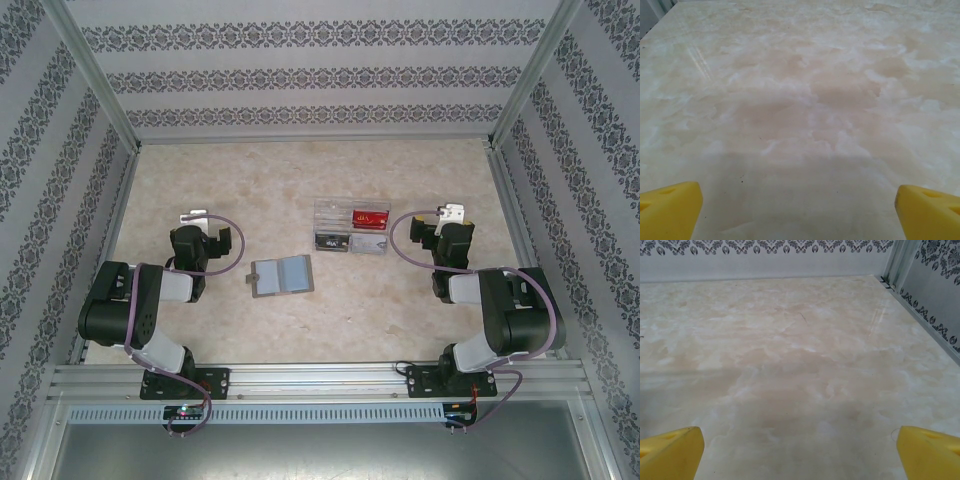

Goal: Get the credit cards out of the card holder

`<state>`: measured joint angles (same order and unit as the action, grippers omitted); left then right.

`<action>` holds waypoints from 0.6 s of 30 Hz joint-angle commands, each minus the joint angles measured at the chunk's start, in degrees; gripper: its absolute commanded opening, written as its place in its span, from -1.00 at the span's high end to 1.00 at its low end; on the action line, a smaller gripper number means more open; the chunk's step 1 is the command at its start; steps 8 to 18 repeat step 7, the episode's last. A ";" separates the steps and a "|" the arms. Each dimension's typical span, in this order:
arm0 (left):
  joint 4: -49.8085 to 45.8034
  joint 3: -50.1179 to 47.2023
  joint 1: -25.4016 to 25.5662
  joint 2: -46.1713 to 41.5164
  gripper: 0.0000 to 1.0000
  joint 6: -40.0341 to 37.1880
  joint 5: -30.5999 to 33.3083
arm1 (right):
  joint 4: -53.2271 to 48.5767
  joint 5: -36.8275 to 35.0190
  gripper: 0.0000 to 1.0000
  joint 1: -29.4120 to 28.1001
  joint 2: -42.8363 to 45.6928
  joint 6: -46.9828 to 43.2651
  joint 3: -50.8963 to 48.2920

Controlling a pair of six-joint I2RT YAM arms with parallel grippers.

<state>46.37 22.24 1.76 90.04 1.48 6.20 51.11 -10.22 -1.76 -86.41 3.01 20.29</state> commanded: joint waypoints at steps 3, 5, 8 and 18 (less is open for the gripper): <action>2.63 0.74 -0.60 -0.65 -0.99 -0.24 -0.57 | 1.53 -1.06 -0.97 -0.62 0.22 -0.04 0.80; 2.65 0.79 -0.62 -0.62 -0.99 -0.24 -0.60 | 1.53 -1.09 -0.96 -0.67 0.21 0.01 0.80; 2.72 0.70 -0.62 -0.60 -0.99 -0.24 -0.63 | 1.53 -1.06 -0.96 -0.63 0.21 -0.03 0.80; 2.72 0.70 -0.62 -0.60 -0.99 -0.24 -0.63 | 1.53 -1.06 -0.96 -0.63 0.21 -0.03 0.80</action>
